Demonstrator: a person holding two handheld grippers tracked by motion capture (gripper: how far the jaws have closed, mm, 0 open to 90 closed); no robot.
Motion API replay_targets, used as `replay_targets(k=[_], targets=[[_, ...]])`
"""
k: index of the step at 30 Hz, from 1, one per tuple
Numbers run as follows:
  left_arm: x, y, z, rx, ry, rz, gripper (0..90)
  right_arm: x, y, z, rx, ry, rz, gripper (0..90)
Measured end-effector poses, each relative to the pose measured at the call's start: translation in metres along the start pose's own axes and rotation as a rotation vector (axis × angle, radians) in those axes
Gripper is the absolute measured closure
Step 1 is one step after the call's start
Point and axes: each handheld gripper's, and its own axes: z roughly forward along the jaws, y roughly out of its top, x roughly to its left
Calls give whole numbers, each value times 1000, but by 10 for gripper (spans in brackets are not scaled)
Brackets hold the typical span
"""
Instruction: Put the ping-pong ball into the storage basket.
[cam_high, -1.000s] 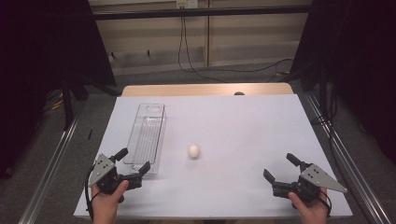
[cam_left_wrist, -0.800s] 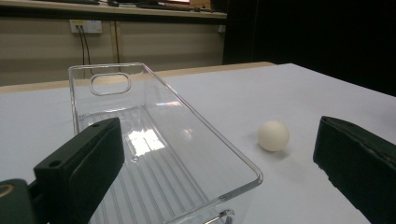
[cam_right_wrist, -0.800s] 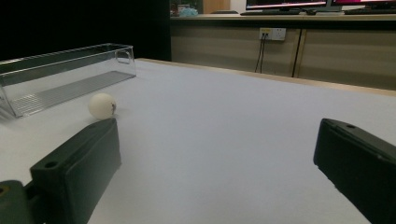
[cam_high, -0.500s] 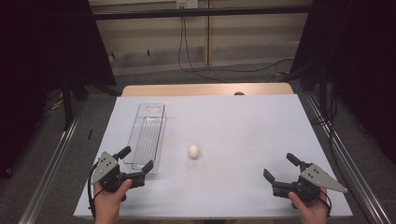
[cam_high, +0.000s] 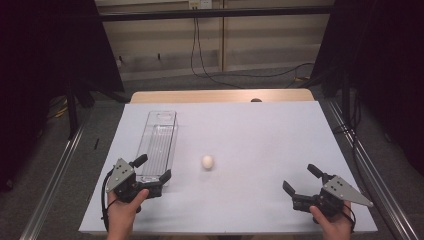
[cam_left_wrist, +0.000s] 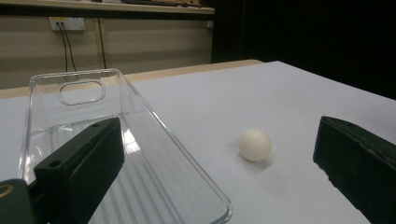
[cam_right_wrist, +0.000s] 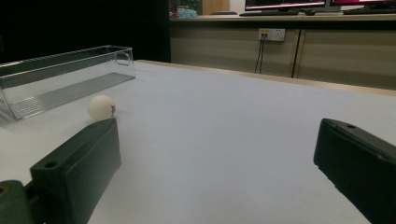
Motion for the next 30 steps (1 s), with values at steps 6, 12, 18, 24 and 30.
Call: replay_targets(k=[6, 12, 18, 24, 30], targets=[[-2, 2, 5, 4, 1, 0, 20, 0, 0, 0, -2, 0, 3, 2], [-5, 3, 9, 10, -12, 6, 20, 0, 0, 0, -1, 7, 6, 2], [-7, 3, 12, 17, -11, 5, 20, 1, 0, 0, -3, 7, 3, 2], [-9, 5, 15, 12, -9, 3, 20, 1, 0, 0, 1, 13, 6, 3], [-10, 4, 19, 18, -9, 6, 20, 1, 0, 0, 0, 11, 5, 3]])
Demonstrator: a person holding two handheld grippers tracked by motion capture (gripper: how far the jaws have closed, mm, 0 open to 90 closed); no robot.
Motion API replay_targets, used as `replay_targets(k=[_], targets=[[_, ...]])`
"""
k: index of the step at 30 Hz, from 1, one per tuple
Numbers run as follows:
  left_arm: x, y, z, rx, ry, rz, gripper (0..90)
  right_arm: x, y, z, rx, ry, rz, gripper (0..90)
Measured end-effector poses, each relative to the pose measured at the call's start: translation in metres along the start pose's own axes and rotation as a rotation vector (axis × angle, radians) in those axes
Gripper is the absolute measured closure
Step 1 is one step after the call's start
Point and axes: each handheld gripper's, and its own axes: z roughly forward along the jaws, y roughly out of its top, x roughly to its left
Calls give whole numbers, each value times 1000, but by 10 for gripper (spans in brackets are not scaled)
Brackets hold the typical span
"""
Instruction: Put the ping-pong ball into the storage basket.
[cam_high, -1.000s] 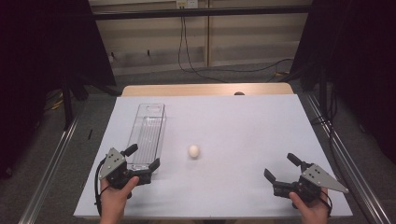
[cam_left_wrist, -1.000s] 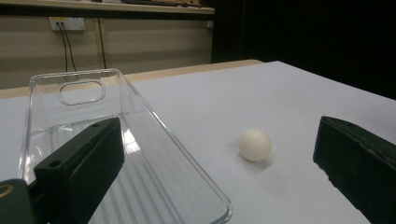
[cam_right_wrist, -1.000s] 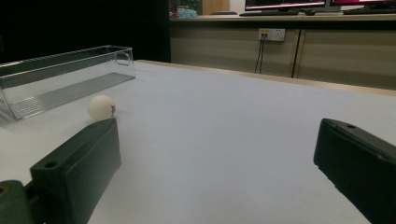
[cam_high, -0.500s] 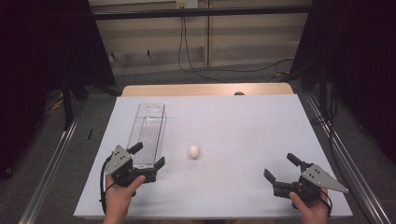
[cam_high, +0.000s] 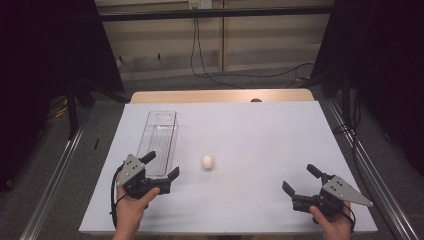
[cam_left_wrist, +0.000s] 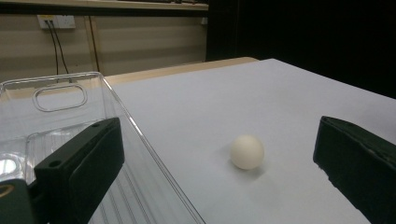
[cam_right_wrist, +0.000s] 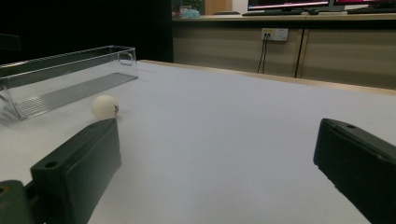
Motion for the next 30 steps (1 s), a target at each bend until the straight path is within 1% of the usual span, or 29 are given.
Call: replay_targets(k=[2, 3, 5, 7, 8, 9, 11, 13, 14, 15, 19, 22, 25, 27, 28, 29, 30], targets=[[0, 0, 1, 3, -1, 10, 20, 0, 0, 0, -1, 0, -1, 3], [-1, 0, 2, -2, -10, 2, 20, 0, 0, 0, 0, 0, -1, 3], [-2, 0, 3, 7, -3, 4, 20, 0, 0, 0, 0, 1, 0, 3], [-3, 1, 5, 7, -8, 13, 20, 0, 0, 0, -1, 1, 1, 3], [-4, 1, 6, 6, -15, 10, 20, 0, 0, 0, 0, 2, 1, 3], [-4, 1, 7, 9, -8, 10, 20, 0, 0, 0, 0, 2, 1, 3], [-5, 2, 8, 14, -9, 12, 20, 0, 0, 0, 0, 2, 2, 3], [-6, 3, 9, 17, -14, 16, 20, 0, 0, 0, -1, 2, 2, 4], [-8, 3, 10, 16, -17, 19, 20, -1, 0, 0, 2, 8, -8, 3], [-8, 4, 10, 11, -25, 13, 20, -1, 0, 0, 2, 8, -8, 3], [-9, 4, 13, 12, -24, 12, 21, 0, 0, 0, 1, 6, -2, 4], [-10, 4, 14, 24, -18, 7, 20, 0, 0, 0, 2, 7, -2, 5], [-11, 5, 15, 26, -22, 17, 21, 0, 0, 0, 2, 7, -1, 5], [-12, 5, 15, 21, -25, 15, 20, 0, 0, 0, 3, 7, -2, 5], [-12, 5, 15, 27, -26, 18, 20, 0, 0, 0, 1, 7, 1, 5], [-13, 6, 16, 22, -23, 12, 20, 0, 0, 0, 1, 5, 1, 5], [-13, 6, 17, 27, -23, 17, 20, 0, 0, 0, 1, 5, 1, 5]])
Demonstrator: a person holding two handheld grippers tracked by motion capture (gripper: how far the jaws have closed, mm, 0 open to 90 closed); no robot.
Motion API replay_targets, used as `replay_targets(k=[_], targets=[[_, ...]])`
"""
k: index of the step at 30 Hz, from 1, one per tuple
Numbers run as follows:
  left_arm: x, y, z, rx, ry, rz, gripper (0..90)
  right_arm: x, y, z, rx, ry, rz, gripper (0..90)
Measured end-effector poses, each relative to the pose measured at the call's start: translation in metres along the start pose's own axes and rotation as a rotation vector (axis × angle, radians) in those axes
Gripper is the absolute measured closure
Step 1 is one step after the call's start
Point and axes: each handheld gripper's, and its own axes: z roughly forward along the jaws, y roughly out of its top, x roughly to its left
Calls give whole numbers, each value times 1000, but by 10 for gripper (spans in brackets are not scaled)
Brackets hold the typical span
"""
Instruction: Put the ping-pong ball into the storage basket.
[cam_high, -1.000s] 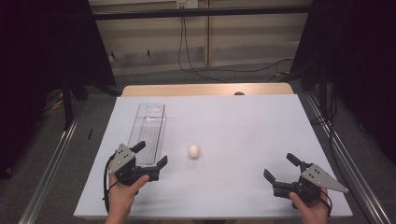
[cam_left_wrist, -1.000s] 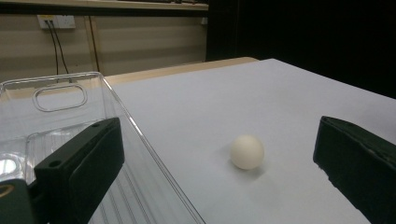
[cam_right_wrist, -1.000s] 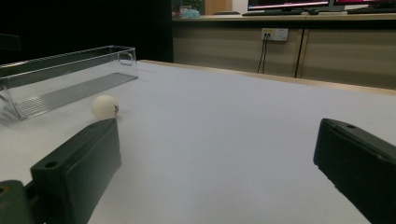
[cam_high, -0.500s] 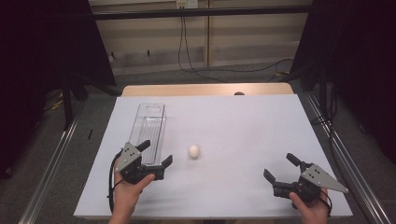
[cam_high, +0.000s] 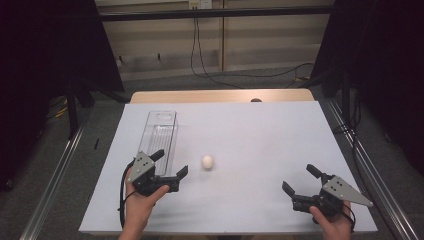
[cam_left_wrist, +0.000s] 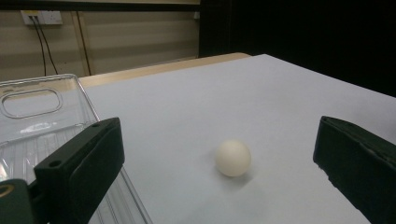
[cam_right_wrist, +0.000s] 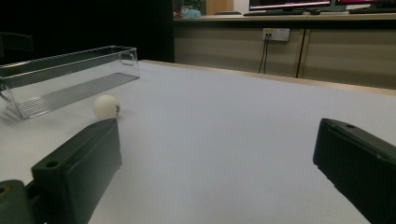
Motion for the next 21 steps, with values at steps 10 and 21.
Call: replay_targets(k=[10, 21], targets=[[-5, 1, 8, 6, -15, -3, 21, -1, 0, -1, 1, 8, -8, 5], [-8, 2, 14, 15, -22, 7, 21, 0, 1, -1, -4, 6, -4, 6]])
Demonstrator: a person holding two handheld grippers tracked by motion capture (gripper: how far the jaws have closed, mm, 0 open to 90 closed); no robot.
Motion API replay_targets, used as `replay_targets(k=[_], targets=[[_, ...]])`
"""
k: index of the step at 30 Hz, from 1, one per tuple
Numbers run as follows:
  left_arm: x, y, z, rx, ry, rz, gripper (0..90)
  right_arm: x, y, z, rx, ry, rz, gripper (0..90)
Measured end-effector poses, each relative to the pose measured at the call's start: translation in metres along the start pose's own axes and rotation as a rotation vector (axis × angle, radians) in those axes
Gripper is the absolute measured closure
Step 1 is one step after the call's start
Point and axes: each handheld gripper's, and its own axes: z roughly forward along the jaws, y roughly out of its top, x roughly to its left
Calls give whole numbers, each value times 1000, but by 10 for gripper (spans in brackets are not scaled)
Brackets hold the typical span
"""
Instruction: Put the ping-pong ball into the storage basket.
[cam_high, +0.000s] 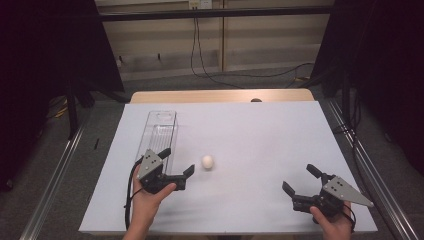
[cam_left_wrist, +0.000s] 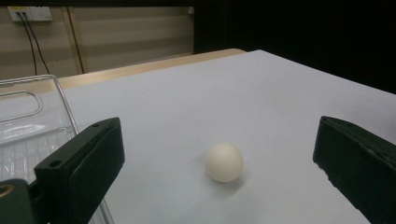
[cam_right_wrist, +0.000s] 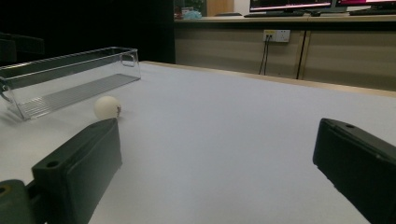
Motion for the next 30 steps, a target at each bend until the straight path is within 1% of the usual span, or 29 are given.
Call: replay_targets(k=[1, 2, 3, 4, 7, 9, 11, 12, 14, 18, 19, 21, 30], targets=[[0, 0, 0, 4, 0, 6, 21, 0, 0, 0, 0, 0, 0, 6], [-1, 0, 1, 1, -3, -2, 21, 0, 0, 0, 0, 1, -1, 6], [0, 0, 1, 9, 0, 5, 21, 0, 0, 0, 2, 3, -1, 6], [-1, 0, 2, 4, -3, -5, 21, 0, 0, 0, 1, 3, -2, 6], [-1, 0, 3, 8, 1, 1, 21, 0, 0, 0, 2, 3, 0, 7], [-2, 0, 5, 7, -4, -3, 22, 0, 0, 0, 1, 5, -2, 7], [-3, 1, 6, 8, -4, -1, 22, 0, 0, 0, 0, 4, -3, 7], [-3, 1, 7, 12, -9, 7, 23, 0, 0, 0, 2, 7, -3, 7], [-4, 1, 8, 15, -6, -1, 23, 0, 0, 0, 1, 4, -2, 7], [-5, 1, 10, 19, -11, 7, 23, 0, 0, 0, -2, 2, 0, 7], [-6, 1, 11, 16, -11, 3, 23, 0, 0, 0, -1, 3, -1, 7], [-6, 1, 12, 20, -12, 10, 23, 0, 0, 0, 0, 3, -6, 7], [-8, 1, 16, 26, -18, 13, 24, 0, 0, 0, 1, 6, -4, 7]])
